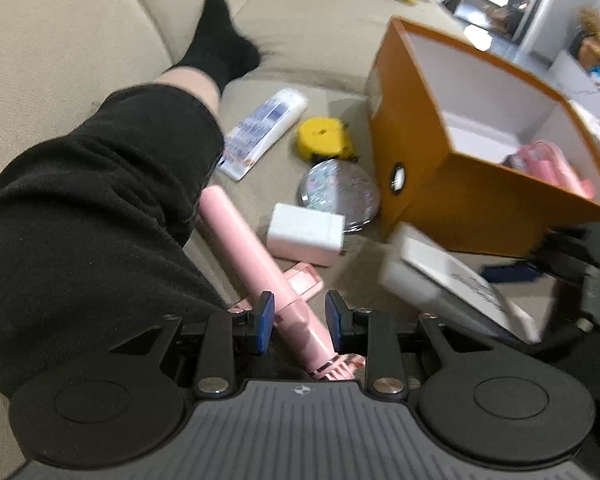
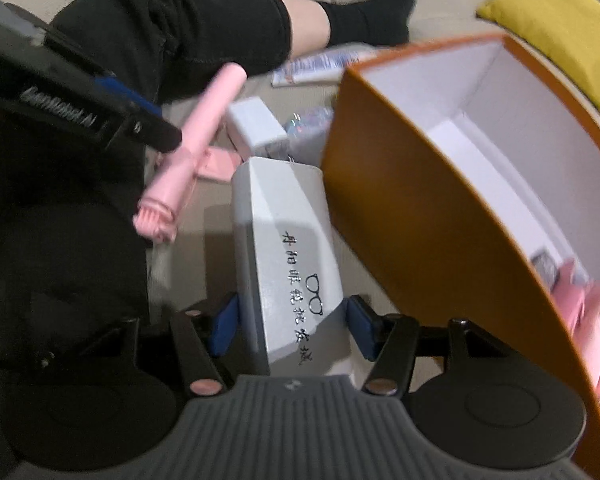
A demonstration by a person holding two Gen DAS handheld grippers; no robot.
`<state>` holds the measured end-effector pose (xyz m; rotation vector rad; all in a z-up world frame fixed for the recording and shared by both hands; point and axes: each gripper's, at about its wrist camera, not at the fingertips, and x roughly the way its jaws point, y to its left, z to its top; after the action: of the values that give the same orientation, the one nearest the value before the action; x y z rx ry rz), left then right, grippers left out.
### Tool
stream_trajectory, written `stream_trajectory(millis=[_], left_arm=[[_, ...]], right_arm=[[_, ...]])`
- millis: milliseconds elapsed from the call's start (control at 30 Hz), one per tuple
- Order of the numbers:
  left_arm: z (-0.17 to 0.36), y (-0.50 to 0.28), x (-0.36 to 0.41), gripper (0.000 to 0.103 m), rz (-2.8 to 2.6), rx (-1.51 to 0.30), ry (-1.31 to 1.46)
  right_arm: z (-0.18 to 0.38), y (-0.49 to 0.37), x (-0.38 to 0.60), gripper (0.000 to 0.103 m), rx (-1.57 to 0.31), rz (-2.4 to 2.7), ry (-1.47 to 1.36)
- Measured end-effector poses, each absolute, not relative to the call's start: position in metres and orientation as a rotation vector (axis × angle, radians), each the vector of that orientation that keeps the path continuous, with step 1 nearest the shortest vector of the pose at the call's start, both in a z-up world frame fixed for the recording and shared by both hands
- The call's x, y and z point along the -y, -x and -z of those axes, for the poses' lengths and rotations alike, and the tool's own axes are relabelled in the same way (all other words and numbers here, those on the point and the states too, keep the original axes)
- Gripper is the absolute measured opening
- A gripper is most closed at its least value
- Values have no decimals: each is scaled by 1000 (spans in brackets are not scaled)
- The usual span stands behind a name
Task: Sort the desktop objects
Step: 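Close the left tool on the pink cylinder while the right tool grips the glasses case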
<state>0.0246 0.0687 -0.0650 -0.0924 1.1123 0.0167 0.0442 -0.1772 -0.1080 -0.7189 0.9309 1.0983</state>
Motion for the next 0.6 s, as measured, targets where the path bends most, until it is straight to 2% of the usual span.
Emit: stream_trajectory(millis=[167, 433, 467, 533, 600], left_arm=[[74, -41, -73, 33, -78, -1162, 160], [97, -60, -65, 34, -150, -1283, 99], [98, -62, -64, 35, -161, -1292, 94], [99, -66, -60, 43, -169, -1305, 87], [100, -69, -57, 45, -184, -1316, 80]], right_arm=[[114, -52, 187, 60, -990, -1070, 666], [119, -66, 196, 61, -1066, -1086, 555], [120, -67, 197, 61, -1073, -1089, 540], [119, -68, 198, 62, -1081, -1094, 526], [119, -69, 199, 61, -1082, -1102, 516]])
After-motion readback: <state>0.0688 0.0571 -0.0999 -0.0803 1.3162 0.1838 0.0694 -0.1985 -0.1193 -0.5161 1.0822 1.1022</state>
